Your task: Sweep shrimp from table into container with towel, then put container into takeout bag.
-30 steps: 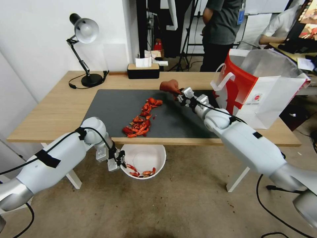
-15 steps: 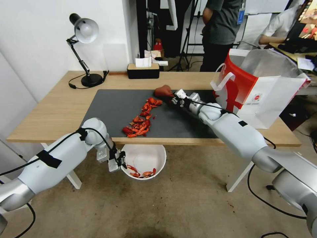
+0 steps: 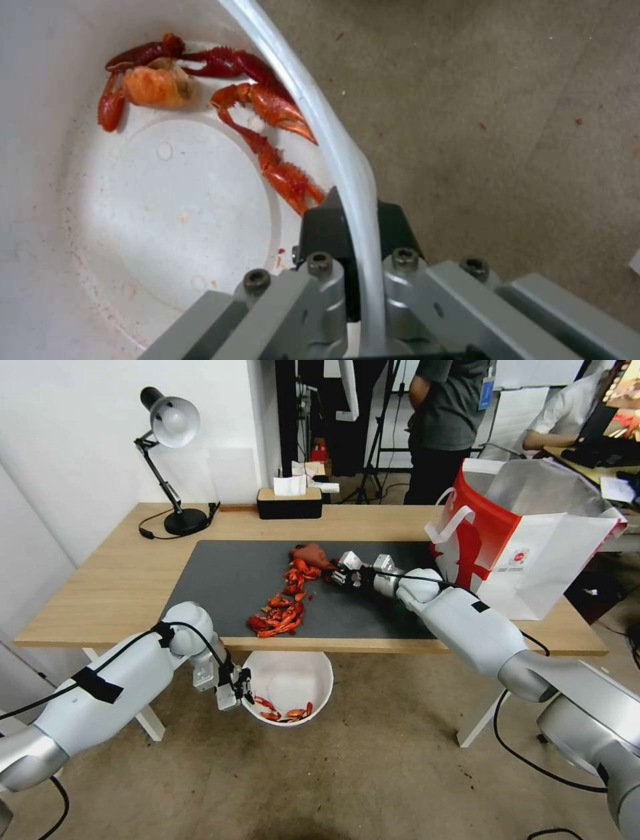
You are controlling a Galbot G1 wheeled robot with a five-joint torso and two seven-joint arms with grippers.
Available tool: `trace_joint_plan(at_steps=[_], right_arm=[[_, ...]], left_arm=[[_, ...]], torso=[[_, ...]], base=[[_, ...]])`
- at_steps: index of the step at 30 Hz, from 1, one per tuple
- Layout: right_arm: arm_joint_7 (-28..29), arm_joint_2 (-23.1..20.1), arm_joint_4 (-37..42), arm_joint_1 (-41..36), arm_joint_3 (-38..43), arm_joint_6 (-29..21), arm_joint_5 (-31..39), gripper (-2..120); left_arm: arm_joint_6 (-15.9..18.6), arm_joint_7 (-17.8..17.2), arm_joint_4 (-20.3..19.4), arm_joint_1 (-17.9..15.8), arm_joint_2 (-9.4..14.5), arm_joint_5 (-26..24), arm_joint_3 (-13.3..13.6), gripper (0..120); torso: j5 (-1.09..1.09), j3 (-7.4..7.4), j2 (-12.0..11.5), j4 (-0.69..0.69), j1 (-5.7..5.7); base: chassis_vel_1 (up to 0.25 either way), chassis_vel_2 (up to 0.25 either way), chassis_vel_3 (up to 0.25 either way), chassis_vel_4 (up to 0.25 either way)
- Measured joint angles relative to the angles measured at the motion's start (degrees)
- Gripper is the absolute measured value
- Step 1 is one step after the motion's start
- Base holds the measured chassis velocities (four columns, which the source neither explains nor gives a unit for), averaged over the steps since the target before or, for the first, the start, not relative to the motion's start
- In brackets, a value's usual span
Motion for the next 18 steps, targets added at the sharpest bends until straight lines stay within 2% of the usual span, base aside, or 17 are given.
trace_joint_plan(at_steps=[7, 18], right_arm=[[-3.75, -0.24, -0.38, 0.11, 0.15, 2.07, -0.01, 8], [-5.34, -1.5, 3.28, -1.32, 0.02, 2.69, 0.1, 8]], left_arm=[[0.0, -0.03, -0.09, -0.31, -0.27, 0.03, -0.02, 0], [0.0, 0.01, -1.14, -0.25, 0.31, 0.04, -0.03, 0]], torso=[[0.01, 0.0, 0.0, 0.0, 0.0], [0.0, 0.0, 0.0, 0.0, 0.0]], base=[[0.0, 0.0, 0.0, 0.0], [0.0, 0.0, 0.0, 0.0]])
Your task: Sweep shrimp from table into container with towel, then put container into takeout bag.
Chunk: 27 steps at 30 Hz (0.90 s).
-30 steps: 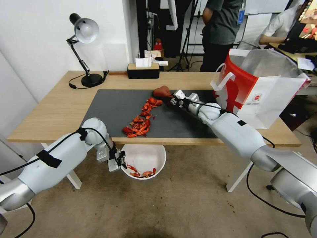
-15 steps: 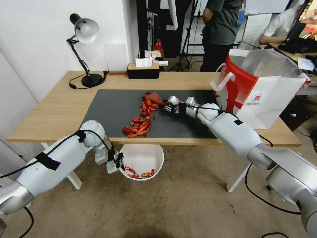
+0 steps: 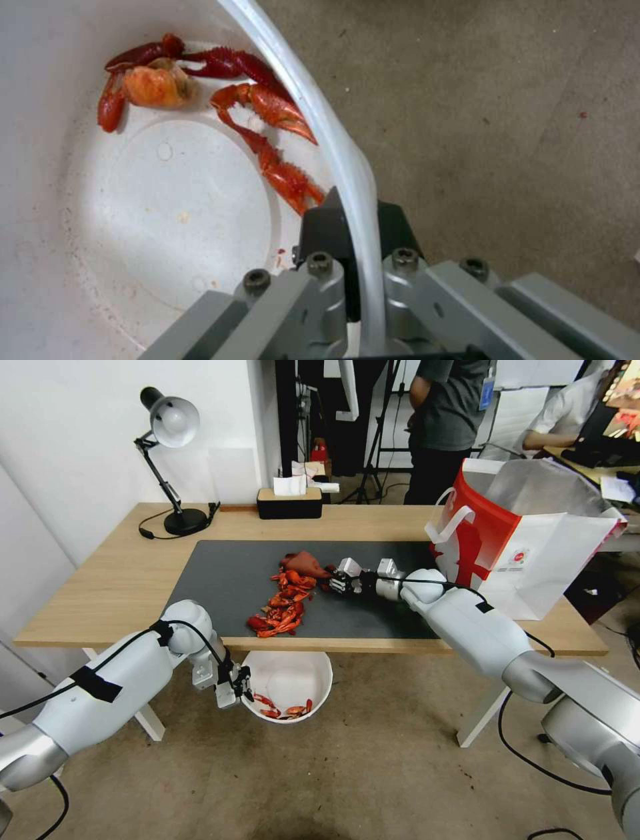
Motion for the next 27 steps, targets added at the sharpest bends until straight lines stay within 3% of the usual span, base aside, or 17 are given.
trace_joint_plan(at_steps=[13, 27], right_arm=[[0.37, -4.52, 8.33, -3.62, -0.63, -0.9, 0.31, 8], [0.71, -5.73, 12.75, -5.39, -1.0, -1.57, 0.31, 8]], left_arm=[[0.0, 0.07, -0.16, 0.04, -0.53, 0.03, 0.27, 0], [0.0, 0.08, 0.56, -0.8, -0.83, -0.04, 0.87, 0]], torso=[[0.0, -0.01, 0.02, -0.01, -0.01], [0.0, -0.01, 0.02, 0.0, -0.01]], base=[[0.0, 0.0, 0.0, 0.0], [0.0, 0.0, 0.0, 0.0]])
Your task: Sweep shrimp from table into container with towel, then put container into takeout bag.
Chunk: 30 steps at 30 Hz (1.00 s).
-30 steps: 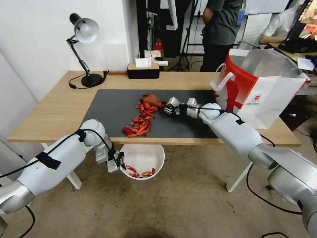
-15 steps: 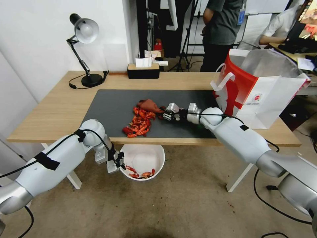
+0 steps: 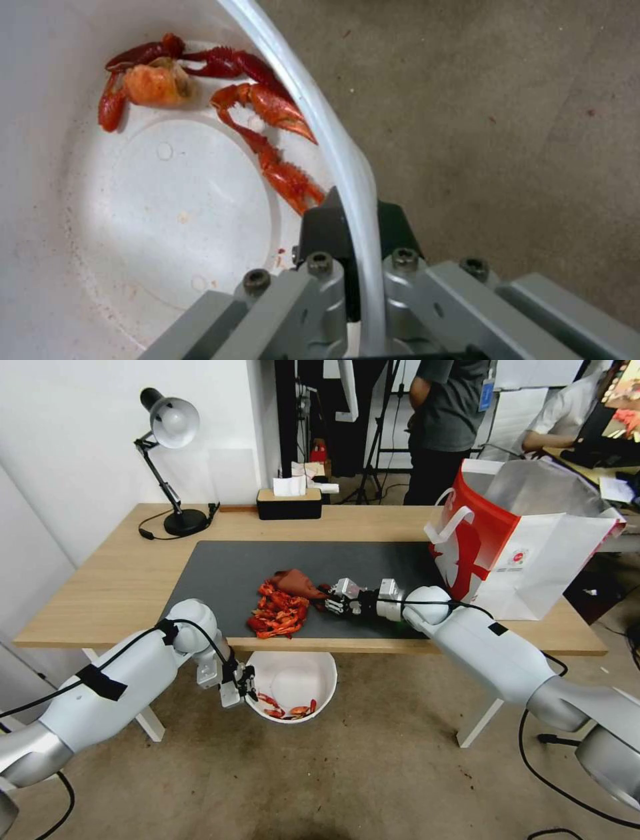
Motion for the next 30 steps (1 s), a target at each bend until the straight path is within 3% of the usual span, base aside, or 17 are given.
trace_joint_plan(at_steps=[18, 30], right_arm=[[0.6, -1.5, 2.8, -2.23, 0.53, -0.07, 0.02, 8], [1.11, -3.21, 5.75, -3.52, 0.68, -0.53, 0.01, 8]], left_arm=[[0.0, 0.13, 0.72, -0.18, 1.8, -0.26, -0.6, 0], [0.0, 2.27, -1.28, -1.77, 4.88, -2.34, -0.38, 0]], torso=[[0.0, 0.0, -0.01, 0.02, 0.0], [-0.01, 0.01, -0.01, -0.01, 0.01]], base=[[0.0, 0.0, 0.0, 0.0], [0.0, 0.0, 0.0, 0.0]])
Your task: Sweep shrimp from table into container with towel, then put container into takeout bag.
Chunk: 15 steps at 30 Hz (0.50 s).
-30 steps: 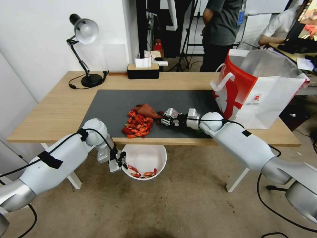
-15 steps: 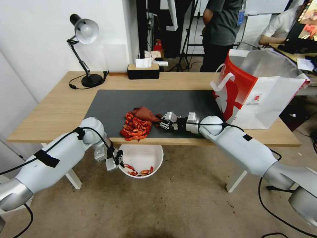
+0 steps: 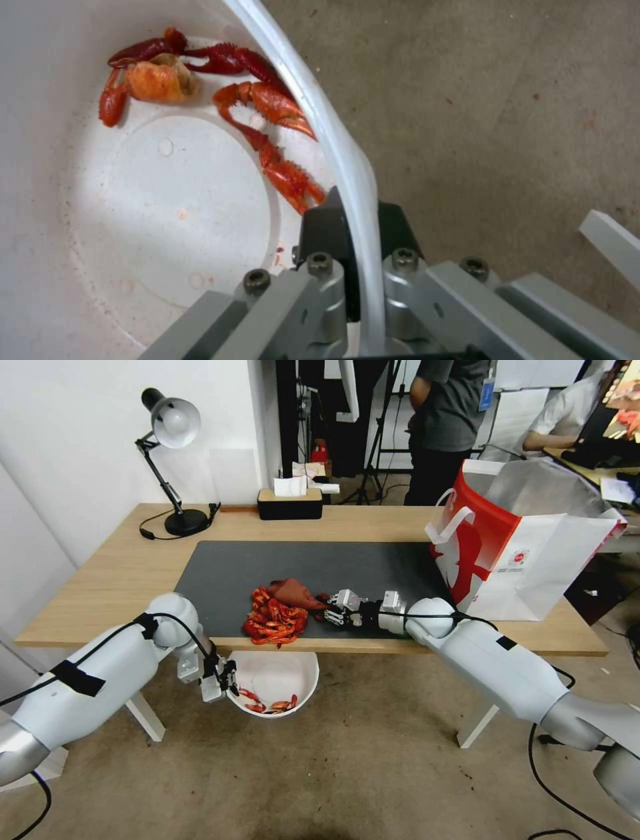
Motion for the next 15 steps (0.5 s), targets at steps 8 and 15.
trace_joint_plan(at_steps=[8, 15], right_arm=[[0.53, -0.33, 1.25, -0.35, -0.02, -0.74, -0.01, 8], [1.02, -0.6, 2.91, -0.67, -0.4, -1.48, -0.07, 8]], left_arm=[[0.0, 0.52, -1.4, -0.66, 1.16, -1.1, 0.27, 0], [0.0, 0.55, -3.26, -0.13, 2.41, -1.98, 0.17, 0]], torso=[[-0.01, 0.0, 0.0, -0.01, 0.0], [0.0, 0.0, -0.01, 0.02, 0.0]], base=[[0.0, 0.0, 0.0, 0.0], [0.0, 0.0, 0.0, 0.0]])
